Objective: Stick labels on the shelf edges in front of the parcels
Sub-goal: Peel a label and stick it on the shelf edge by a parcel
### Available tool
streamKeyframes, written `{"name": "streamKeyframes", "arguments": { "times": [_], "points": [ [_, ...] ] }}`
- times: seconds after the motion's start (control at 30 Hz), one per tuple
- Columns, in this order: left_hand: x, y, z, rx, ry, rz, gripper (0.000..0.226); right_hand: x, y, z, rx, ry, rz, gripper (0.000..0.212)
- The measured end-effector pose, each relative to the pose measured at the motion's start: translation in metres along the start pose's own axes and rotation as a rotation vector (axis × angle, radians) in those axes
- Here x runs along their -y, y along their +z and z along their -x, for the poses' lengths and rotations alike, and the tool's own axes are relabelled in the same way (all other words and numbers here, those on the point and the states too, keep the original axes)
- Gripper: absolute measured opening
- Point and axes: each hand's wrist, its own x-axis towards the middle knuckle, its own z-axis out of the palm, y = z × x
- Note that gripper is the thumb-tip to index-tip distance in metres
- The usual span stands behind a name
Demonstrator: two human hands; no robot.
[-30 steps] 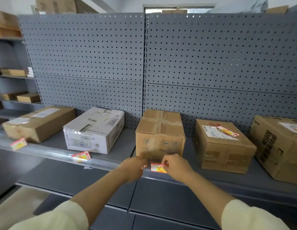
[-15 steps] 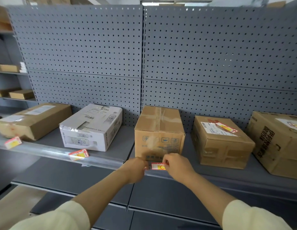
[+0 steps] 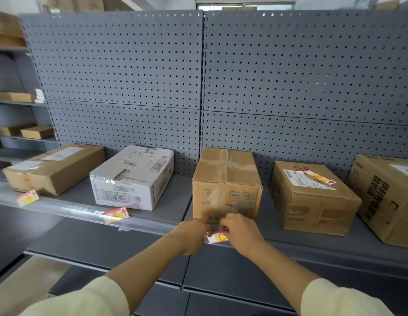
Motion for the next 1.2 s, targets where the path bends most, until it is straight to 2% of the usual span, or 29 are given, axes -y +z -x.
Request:
{"name": "streamKeyframes", "arguments": {
  "times": [0.3,0.4,0.53,0.63,0.73,0.9,1.2],
  "points": [
    [-0.004,-0.026,-0.005,-0.045,0.015,-0.018,0.036,-0.003,-0.007,0.004,-0.049,0.016,-0.035,0.015],
    [-0.019,-0.048,-0.012,-0.074,0.057,-0.027,0.028,-0.001,-0.023,0.006,-0.031,0.045,-0.048,0.014],
    [-0.046,-0.098,-0.023,-0.261,0.124,-0.085,0.025,-0.005,-0.051,0.001,0.026,0.111,-0.055,0.017],
    [-0.056,-0.131,-0.029,-0.366,0.136,-0.034,0.023,-0.014,-0.075,-0.003,0.052,0.142,-0.047,0.022],
    [-0.057,-0.157,-0.034,-0.425,0.126,-0.007,0.024,-0.026,-0.103,-0.006,-0.025,0.187,-0.088,0.02],
    [-0.058,-0.172,-0.041,-0.371,0.076,0.049,0.034,-0.051,-0.14,-0.004,-0.164,0.268,-0.071,0.014],
    [-0.085,-0.161,-0.061,-0.339,0.17,0.046,0.032,-0.082,-0.14,0.018,-0.136,0.405,-0.012,0.016]
  ]
}}
